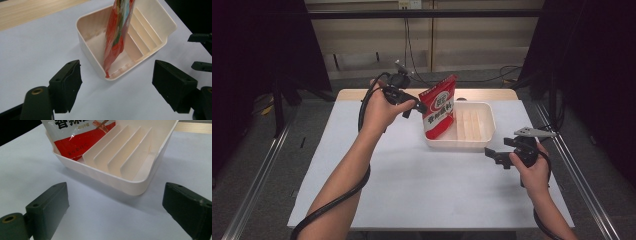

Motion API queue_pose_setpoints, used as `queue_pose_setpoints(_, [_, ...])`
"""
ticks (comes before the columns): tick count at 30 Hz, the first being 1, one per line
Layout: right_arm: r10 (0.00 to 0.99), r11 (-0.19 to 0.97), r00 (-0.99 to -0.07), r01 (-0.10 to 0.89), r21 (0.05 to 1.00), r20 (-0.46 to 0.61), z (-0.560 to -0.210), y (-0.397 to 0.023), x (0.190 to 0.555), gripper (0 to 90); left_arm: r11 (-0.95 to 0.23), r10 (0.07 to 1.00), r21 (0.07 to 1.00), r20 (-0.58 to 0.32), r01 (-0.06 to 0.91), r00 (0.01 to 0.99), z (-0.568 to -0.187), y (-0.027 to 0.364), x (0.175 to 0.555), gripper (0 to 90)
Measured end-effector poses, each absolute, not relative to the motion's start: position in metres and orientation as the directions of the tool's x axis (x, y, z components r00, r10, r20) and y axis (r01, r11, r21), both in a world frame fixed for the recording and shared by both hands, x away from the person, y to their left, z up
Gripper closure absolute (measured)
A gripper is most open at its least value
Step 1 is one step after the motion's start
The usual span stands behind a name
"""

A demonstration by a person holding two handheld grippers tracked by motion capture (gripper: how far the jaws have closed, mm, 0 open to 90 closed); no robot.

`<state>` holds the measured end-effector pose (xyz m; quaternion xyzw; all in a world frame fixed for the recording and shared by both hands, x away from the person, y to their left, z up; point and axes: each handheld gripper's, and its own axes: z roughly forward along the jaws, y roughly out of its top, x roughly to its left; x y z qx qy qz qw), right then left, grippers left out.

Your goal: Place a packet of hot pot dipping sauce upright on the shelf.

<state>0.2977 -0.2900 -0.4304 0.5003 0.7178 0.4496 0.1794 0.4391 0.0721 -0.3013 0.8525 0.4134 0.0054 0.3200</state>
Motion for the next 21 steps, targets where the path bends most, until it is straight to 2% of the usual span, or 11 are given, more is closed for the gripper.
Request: queue_pose_setpoints(21, [0.881, 0.096, -0.433, 0.561, 0.822, 0.192, -0.432, -0.29, 0.298, 6.6, -0.45, 0.709, 0.558, -0.252, 0.697, 0.659, -0.327, 0.096, 0.425, 19.7])
